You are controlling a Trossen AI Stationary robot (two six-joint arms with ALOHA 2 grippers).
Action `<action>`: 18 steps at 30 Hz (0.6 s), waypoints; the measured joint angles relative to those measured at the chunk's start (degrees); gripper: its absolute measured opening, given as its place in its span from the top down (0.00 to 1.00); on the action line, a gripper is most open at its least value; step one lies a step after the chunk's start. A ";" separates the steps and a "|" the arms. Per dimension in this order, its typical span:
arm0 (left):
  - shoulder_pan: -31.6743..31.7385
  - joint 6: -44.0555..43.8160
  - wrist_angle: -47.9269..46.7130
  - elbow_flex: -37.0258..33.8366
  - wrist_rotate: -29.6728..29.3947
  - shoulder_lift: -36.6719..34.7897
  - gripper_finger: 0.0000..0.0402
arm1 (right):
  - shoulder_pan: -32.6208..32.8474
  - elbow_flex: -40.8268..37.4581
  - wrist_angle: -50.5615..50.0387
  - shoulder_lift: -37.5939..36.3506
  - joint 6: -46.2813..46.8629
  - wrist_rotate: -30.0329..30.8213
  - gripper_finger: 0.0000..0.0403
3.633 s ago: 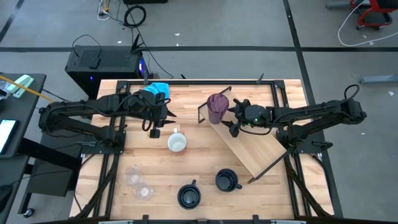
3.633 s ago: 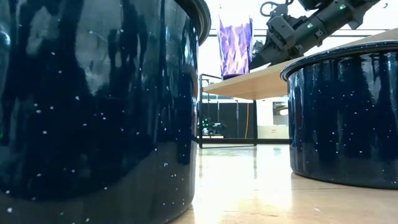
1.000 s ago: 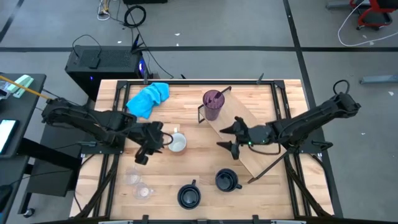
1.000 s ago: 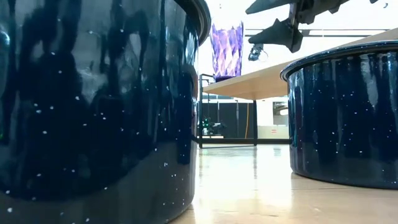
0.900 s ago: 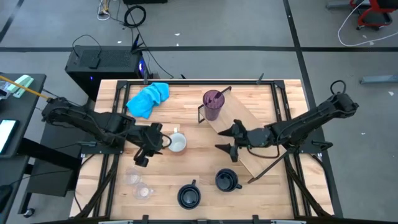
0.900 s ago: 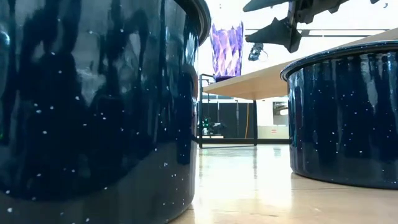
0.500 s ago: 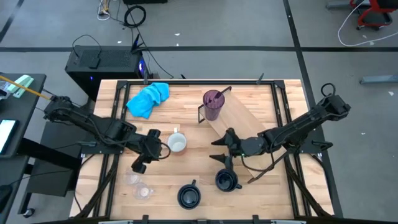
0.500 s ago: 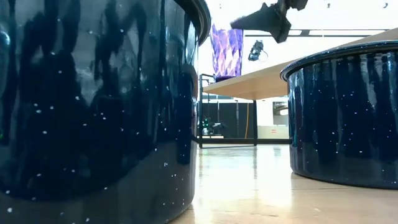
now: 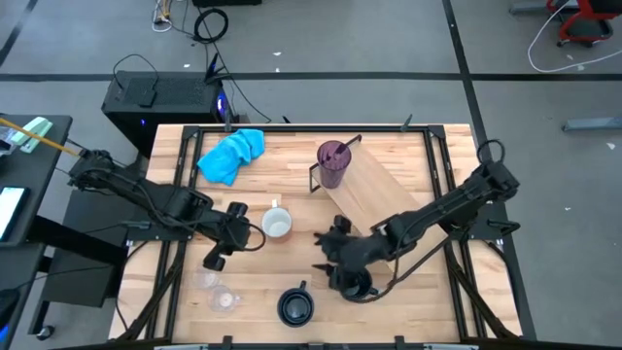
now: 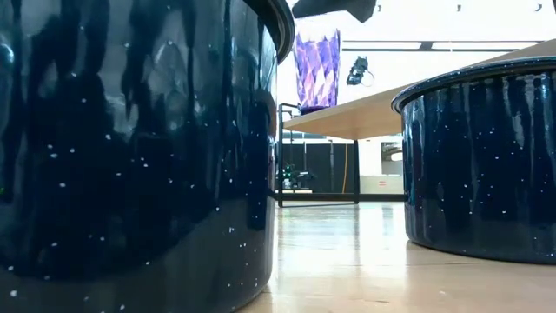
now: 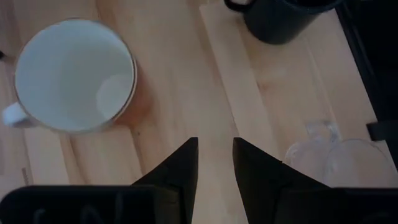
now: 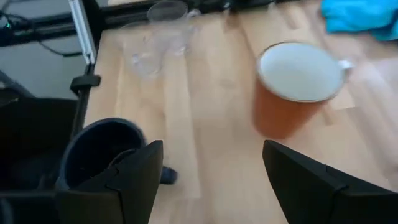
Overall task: Stack small to large cups/mugs on shelf
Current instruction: Put the right black mug on the shelf
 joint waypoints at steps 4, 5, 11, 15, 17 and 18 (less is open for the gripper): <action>-1.79 0.36 -0.96 2.66 0.00 -0.85 0.73 | 1.12 5.22 -8.35 4.25 4.70 -0.78 0.30; -2.19 0.38 -0.82 3.47 -0.14 -0.97 0.73 | 1.37 5.96 -10.29 4.97 6.03 -1.01 0.30; -3.09 0.04 0.65 5.50 -1.21 -1.56 0.73 | 1.38 8.30 -11.84 8.13 11.91 -3.91 0.31; -3.07 -0.04 0.02 5.50 -1.21 -1.65 0.73 | 1.43 8.41 -11.89 8.18 14.58 -5.70 0.33; -3.05 -0.03 0.06 5.50 -1.20 -1.65 0.73 | 1.56 8.42 -11.88 8.02 15.67 -5.92 0.34; -3.05 0.17 0.04 5.50 -1.20 -1.65 0.73 | 1.63 8.42 -11.84 7.97 16.02 -5.91 0.34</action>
